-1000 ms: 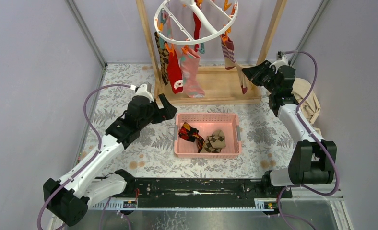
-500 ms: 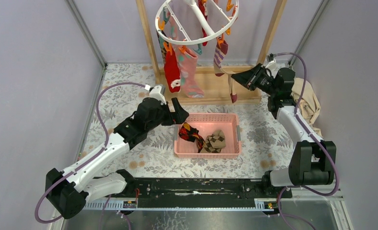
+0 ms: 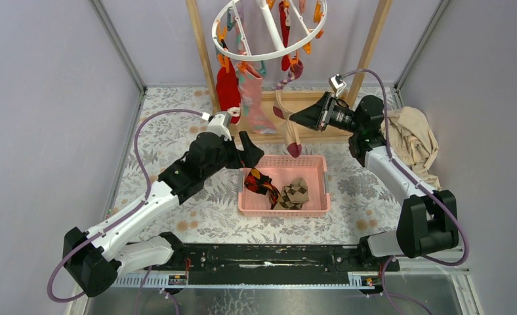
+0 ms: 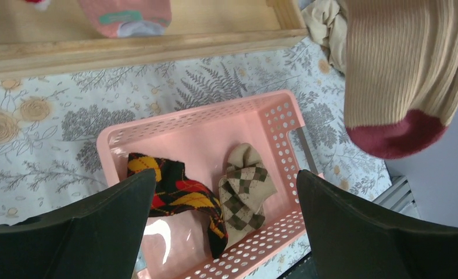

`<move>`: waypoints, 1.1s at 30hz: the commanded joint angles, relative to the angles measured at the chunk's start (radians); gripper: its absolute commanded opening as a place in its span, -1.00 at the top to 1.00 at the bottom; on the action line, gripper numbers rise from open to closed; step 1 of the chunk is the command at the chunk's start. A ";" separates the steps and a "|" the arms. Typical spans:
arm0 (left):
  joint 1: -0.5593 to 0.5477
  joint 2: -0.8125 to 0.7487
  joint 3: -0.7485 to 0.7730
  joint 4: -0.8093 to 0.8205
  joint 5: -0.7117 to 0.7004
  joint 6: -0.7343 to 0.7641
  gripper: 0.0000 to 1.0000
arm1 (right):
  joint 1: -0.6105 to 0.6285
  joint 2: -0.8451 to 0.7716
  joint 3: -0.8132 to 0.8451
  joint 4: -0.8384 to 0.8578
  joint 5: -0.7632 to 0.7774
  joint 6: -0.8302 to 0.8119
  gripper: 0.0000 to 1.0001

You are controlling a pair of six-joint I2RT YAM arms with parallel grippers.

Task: Remove the socks clipped to the hanger
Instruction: Remove the sock from the hanger.

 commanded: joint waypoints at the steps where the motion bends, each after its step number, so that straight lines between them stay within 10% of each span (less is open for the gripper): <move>1: -0.006 -0.012 0.007 0.127 0.033 0.024 -0.97 | 0.048 -0.002 0.012 0.216 -0.061 0.132 0.62; 33: -0.023 0.046 -0.063 0.475 0.210 0.003 -0.97 | 0.180 0.040 0.024 0.231 -0.033 0.119 0.62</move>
